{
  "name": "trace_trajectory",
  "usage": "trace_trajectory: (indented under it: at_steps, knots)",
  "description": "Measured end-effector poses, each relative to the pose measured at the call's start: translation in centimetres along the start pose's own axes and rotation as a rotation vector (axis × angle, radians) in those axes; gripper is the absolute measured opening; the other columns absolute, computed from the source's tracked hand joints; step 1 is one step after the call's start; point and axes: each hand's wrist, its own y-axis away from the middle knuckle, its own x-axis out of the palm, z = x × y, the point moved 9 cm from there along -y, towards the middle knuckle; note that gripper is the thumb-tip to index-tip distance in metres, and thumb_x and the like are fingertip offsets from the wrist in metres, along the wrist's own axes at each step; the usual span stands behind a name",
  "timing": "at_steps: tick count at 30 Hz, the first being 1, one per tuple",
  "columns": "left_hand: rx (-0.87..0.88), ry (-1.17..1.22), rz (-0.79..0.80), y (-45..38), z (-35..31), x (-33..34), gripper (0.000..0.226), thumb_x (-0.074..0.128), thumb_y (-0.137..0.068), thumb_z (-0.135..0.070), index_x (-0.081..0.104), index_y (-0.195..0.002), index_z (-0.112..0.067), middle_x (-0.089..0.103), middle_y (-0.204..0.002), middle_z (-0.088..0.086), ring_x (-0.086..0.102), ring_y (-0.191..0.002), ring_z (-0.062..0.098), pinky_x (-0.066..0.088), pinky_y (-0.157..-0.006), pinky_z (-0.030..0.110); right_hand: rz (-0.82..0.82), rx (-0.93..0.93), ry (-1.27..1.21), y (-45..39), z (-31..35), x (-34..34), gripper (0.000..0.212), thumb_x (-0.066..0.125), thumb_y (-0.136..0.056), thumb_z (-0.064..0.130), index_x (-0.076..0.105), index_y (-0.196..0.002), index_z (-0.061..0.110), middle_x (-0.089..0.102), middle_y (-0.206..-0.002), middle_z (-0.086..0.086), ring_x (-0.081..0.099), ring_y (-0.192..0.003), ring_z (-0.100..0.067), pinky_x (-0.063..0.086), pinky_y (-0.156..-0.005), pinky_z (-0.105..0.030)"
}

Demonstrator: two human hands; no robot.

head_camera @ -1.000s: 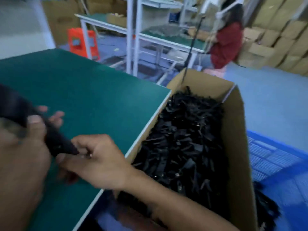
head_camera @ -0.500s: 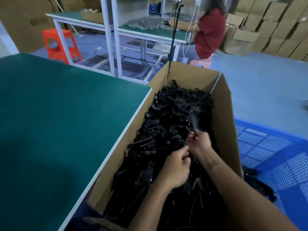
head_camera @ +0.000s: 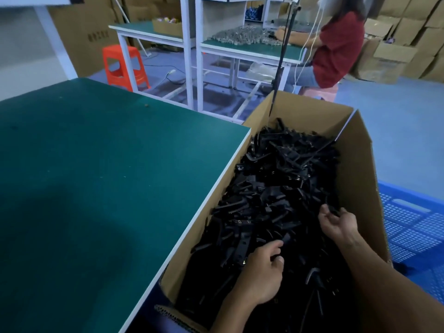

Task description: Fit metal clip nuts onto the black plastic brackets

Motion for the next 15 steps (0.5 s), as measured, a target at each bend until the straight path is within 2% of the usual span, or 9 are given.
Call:
trace_trajectory:
  at_steps: [2,3,5,6,7,9,12,15]
  knots:
    - [0.023,0.027,-0.030,0.8,-0.7,-1.4,0.043,0.041,-0.107,-0.031,0.041,-0.149,-0.037,0.046,-0.150,-0.016,0.046,-0.129,0.001,0.036,-0.099,0.017,0.031,0.020,0.159,2.2,-2.1,1.5,0.046,0.033,-0.111,0.024,0.040,-0.146,-0.005,0.055,-0.138,-0.005,0.057,-0.081,-0.016,0.055,-0.072,-0.022]
    - [0.049,0.040,-0.049,1.4,-1.4,-2.2,0.043,0.042,-0.106,-0.031,0.041,-0.149,-0.038,0.046,-0.150,-0.018,0.046,-0.128,-0.001,0.036,-0.101,0.018,0.051,-0.014,0.252,3.6,-3.0,2.6,0.043,0.037,-0.110,0.020,0.046,-0.141,-0.008,0.058,-0.136,-0.003,0.057,-0.078,-0.016,0.055,-0.070,-0.022]
    - [0.118,0.079,-0.096,3.0,-2.8,-4.3,0.043,0.042,-0.106,-0.033,0.042,-0.148,-0.040,0.048,-0.148,-0.020,0.049,-0.127,-0.005,0.040,-0.105,0.022,0.102,-0.162,0.477,7.2,-4.6,5.2,0.028,0.050,-0.103,0.011,0.063,-0.122,-0.006,0.068,-0.098,-0.007,0.059,-0.069,-0.016,0.053,-0.061,-0.022]
    - [0.162,0.105,-0.131,4.0,-3.5,-5.8,0.042,0.043,-0.106,-0.032,0.044,-0.147,-0.040,0.050,-0.146,-0.022,0.050,-0.126,-0.005,0.043,-0.107,0.027,0.147,-0.247,0.602,9.4,-5.5,6.9,0.023,0.055,-0.099,0.008,0.067,-0.115,-0.003,0.066,-0.079,-0.007,0.058,-0.062,-0.014,0.051,-0.060,-0.023]
    - [0.216,0.129,-0.176,5.1,-4.5,-7.6,0.041,0.045,-0.106,-0.031,0.046,-0.145,-0.040,0.053,-0.142,-0.024,0.053,-0.126,-0.004,0.046,-0.107,0.032,0.220,-0.325,0.709,11.9,-6.7,8.8,0.021,0.058,-0.097,0.007,0.070,-0.113,-0.001,0.064,-0.068,-0.005,0.058,-0.057,-0.013,0.049,-0.062,-0.024]
    - [0.325,0.210,-0.303,7.8,-6.3,-12.0,0.036,0.048,-0.105,-0.021,0.055,-0.137,-0.037,0.059,-0.135,-0.023,0.058,-0.123,0.002,0.050,-0.103,0.036,0.465,-0.443,0.840,17.7,-10.5,13.3,0.016,0.060,-0.097,0.006,0.074,-0.104,0.003,0.064,-0.065,-0.005,0.057,-0.059,-0.015,0.047,-0.065,-0.027]
    - [0.440,0.401,-0.562,13.8,-7.4,-20.0,0.034,0.047,-0.105,-0.006,0.062,-0.121,-0.032,0.066,-0.130,-0.009,0.067,-0.113,0.012,0.058,-0.087,0.032,0.931,-0.552,0.941,28.6,-18.5,18.6,0.015,0.058,-0.097,0.000,0.071,-0.091,0.004,0.063,-0.065,-0.006,0.055,-0.061,-0.018,0.043,-0.063,-0.027]
    - [0.529,0.495,-0.825,21.3,-6.1,-27.8,0.029,0.046,-0.104,-0.003,0.065,-0.117,-0.020,0.072,-0.122,0.001,0.071,-0.106,0.020,0.060,-0.083,0.034,1.430,-0.485,1.051,39.0,-28.4,20.3,0.012,0.059,-0.092,0.004,0.070,-0.090,0.008,0.065,-0.061,-0.004,0.057,-0.056,-0.011,0.046,-0.062,-0.019]
